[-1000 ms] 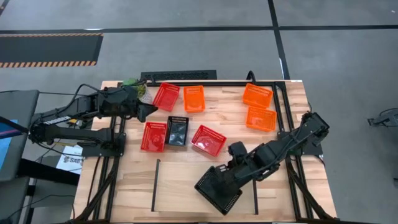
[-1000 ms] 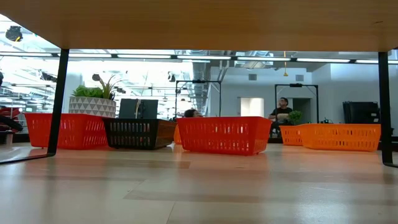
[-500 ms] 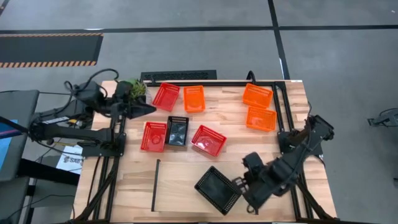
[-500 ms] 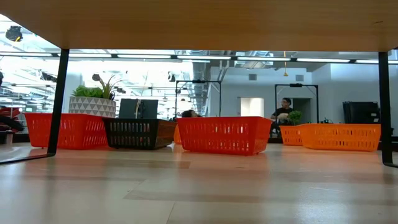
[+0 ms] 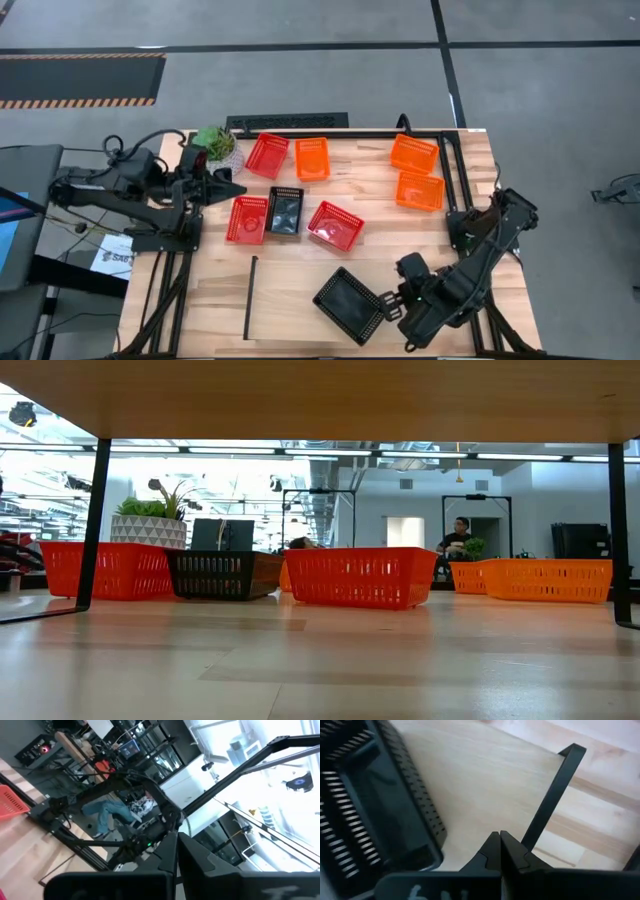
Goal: Stack baskets on shelf by color
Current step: Stack the right black bin on the top of the black bin on the shelf
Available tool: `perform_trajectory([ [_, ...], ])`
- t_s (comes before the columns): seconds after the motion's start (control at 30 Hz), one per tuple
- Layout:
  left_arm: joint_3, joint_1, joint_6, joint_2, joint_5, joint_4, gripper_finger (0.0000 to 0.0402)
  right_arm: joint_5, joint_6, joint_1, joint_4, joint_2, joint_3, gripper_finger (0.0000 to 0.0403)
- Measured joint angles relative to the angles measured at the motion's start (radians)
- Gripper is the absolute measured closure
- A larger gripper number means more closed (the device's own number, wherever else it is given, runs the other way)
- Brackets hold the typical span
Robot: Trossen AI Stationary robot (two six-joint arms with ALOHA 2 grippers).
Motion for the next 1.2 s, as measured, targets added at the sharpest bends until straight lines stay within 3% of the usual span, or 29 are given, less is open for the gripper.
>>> perform_trajectory([
  [0.33, 0.000, -0.161, 0.007, 0.000, -0.211, 0.000, 0.0401, -0.011, -0.009, -0.011, 0.081, 0.005, -0.066, 0.0392],
  [0.5, 0.000, -0.202, 0.015, 0.000, -0.269, 0.000, 0.0401, -0.008, -0.047, -0.020, 0.131, 0.006, -0.066, 0.0394],
  [0.93, 0.000, -0.236, 0.026, 0.000, -0.306, 0.000, 0.0401, 0.063, -0.341, -0.143, 0.377, 0.021, -0.064, 0.0393],
  [1.07, 0.000, -0.236, 0.026, 0.000, -0.306, 0.000, 0.0401, 0.131, -0.350, -0.153, 0.292, 0.015, -0.021, 0.0398],
  [1.2, 0.000, -0.236, 0.026, 0.000, -0.306, -0.004, 0.0401, 0.024, -0.285, -0.121, 0.188, 0.010, 0.033, 0.0400],
])
